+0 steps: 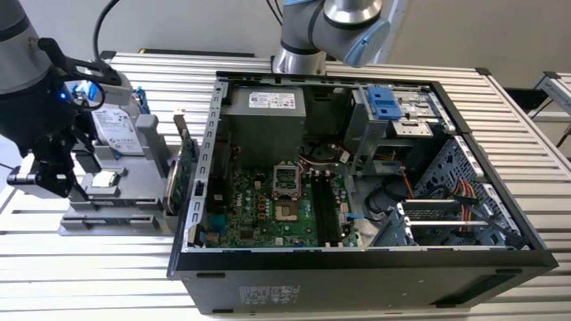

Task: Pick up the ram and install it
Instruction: 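Pick up the ram and move it above insertion slot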

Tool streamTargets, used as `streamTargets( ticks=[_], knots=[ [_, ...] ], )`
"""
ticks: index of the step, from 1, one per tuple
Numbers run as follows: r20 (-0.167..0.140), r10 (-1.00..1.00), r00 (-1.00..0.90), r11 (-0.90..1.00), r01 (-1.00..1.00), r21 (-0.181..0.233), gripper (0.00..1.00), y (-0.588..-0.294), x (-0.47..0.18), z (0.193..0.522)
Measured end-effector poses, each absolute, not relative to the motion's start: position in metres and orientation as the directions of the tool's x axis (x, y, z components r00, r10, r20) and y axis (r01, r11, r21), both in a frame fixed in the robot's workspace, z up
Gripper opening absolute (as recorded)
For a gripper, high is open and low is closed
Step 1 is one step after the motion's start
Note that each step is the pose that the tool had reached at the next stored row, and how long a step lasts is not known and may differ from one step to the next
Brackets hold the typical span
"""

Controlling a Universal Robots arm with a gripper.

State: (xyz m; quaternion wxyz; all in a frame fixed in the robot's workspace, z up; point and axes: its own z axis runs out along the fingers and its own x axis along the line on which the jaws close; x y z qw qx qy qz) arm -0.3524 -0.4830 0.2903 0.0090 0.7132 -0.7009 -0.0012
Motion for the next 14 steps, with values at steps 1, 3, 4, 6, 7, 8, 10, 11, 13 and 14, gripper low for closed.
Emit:
streamTargets(
  ticks=[1,3,4,6,7,8,10,11,13,14],
  knots=[
    [0.011,-1.000,0.017,-0.017,-1.000,0.015,1.00,-0.483,-0.352,0.290],
    [0.011,-1.000,0.017,-0.017,-1.000,0.015,1.00,-0.483,-0.352,0.288],
    [0.011,-1.000,0.017,-0.017,-1.000,0.015,1.00,-0.483,-0.352,0.287],
    [0.011,-1.000,0.017,-0.017,-1.000,0.015,1.00,-0.483,-0.352,0.285],
    [0.011,-1.000,0.017,-0.017,-1.000,0.015,1.00,-0.483,-0.352,0.285],
    [0.011,-1.000,0.017,-0.017,-1.000,0.015,1.00,-0.483,-0.352,0.284],
    [0.011,-1.000,0.017,-0.016,-1.000,0.015,1.00,-0.483,-0.352,0.282],
    [0.011,-1.000,0.016,-0.016,-1.000,0.015,1.00,-0.484,-0.352,0.281],
    [0.011,-1.000,0.015,-0.015,-1.000,0.015,1.00,-0.484,-0.352,0.280],
    [0.011,-1.000,0.014,-0.014,-1.000,0.015,1.00,-0.484,-0.352,0.279]
  ],
)
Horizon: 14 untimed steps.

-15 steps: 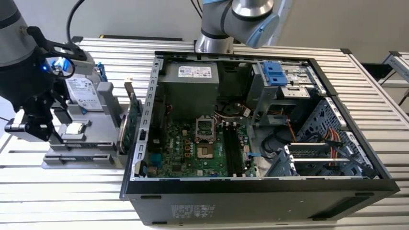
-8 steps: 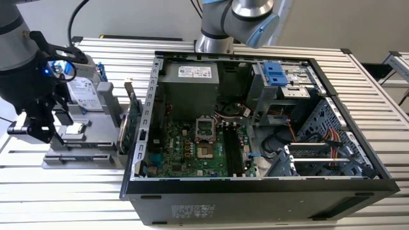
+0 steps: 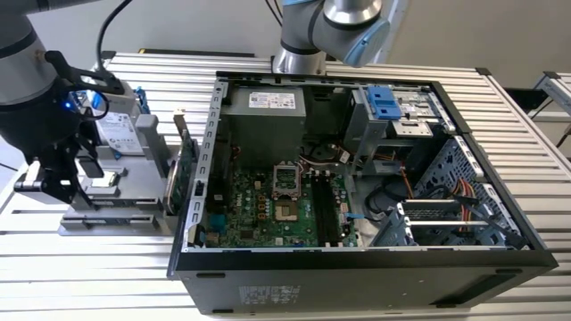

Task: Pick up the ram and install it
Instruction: 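Pick up the ram and move it above insertion slot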

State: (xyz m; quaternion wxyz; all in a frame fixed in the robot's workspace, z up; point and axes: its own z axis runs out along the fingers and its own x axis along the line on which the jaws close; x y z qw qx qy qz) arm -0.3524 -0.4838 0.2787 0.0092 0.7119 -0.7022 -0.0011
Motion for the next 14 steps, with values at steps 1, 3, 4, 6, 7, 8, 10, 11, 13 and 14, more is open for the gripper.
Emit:
streamTargets(
  ticks=[1,3,4,6,7,8,10,11,13,14],
  knots=[
    [0.011,-1.000,0.013,-0.013,-1.000,0.015,1.00,-0.484,-0.352,0.278],
    [0.011,-1.000,0.012,-0.012,-1.000,0.015,1.00,-0.484,-0.352,0.276],
    [0.011,-1.000,0.012,-0.011,-1.000,0.015,1.00,-0.484,-0.352,0.276],
    [0.011,-1.000,0.010,-0.010,-1.000,0.015,1.00,-0.485,-0.352,0.274],
    [0.012,-1.000,0.009,-0.009,-1.000,0.015,1.00,-0.485,-0.352,0.273],
    [0.012,-1.000,0.008,-0.008,-1.000,0.015,1.00,-0.485,-0.352,0.272],
    [0.012,-1.000,0.007,-0.006,-1.000,0.015,1.00,-0.485,-0.352,0.271],
    [0.012,-1.000,0.006,-0.006,-1.000,0.015,1.00,-0.486,-0.352,0.270],
    [0.012,-1.000,0.004,-0.004,-1.000,0.015,1.00,-0.486,-0.352,0.269],
    [0.012,-1.000,0.003,-0.003,-1.000,0.015,1.00,-0.486,-0.352,0.268]
  ],
)
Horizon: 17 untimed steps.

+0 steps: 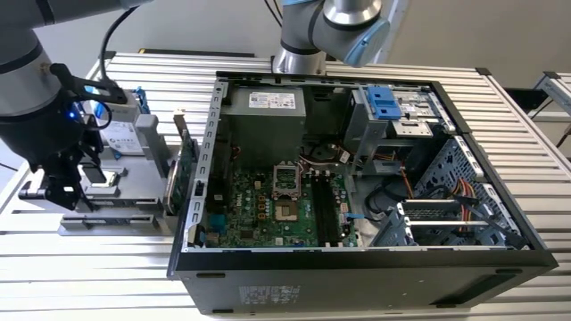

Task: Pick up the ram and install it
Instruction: 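Pick up the ram and move it above insertion slot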

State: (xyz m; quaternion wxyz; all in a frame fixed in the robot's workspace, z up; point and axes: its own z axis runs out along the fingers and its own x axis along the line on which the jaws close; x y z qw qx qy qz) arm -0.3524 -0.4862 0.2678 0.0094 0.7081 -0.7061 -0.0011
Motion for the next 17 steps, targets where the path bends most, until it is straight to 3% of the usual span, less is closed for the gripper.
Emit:
streamTargets(
  ticks=[17],
  knots=[
    [0.012,-1.000,-0.004,0.004,-1.000,0.015,1.00,-0.493,-0.352,0.256]
  ],
)
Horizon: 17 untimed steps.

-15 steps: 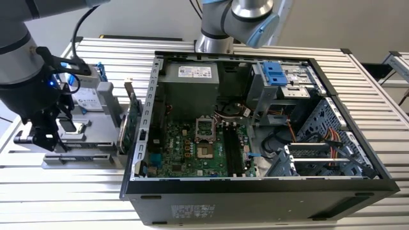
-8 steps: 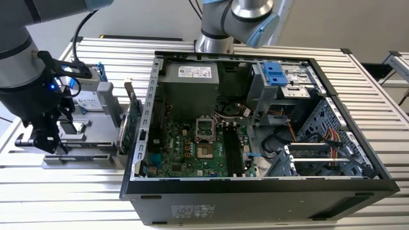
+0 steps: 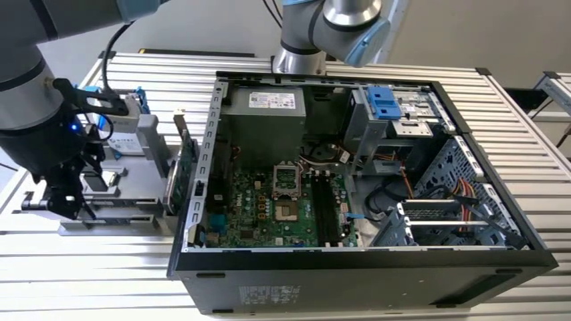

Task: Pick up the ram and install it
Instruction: 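Pick up the ram and move it above insertion slot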

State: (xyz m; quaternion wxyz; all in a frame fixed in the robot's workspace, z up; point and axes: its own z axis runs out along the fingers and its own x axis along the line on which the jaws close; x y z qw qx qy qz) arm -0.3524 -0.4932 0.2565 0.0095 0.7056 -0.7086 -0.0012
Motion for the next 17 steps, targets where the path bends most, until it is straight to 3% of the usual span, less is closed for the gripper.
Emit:
streamTargets(
  ticks=[17],
  knots=[
    [0.012,-1.000,-0.005,0.005,-1.000,0.015,1.00,-0.494,-0.352,0.243]
  ],
)
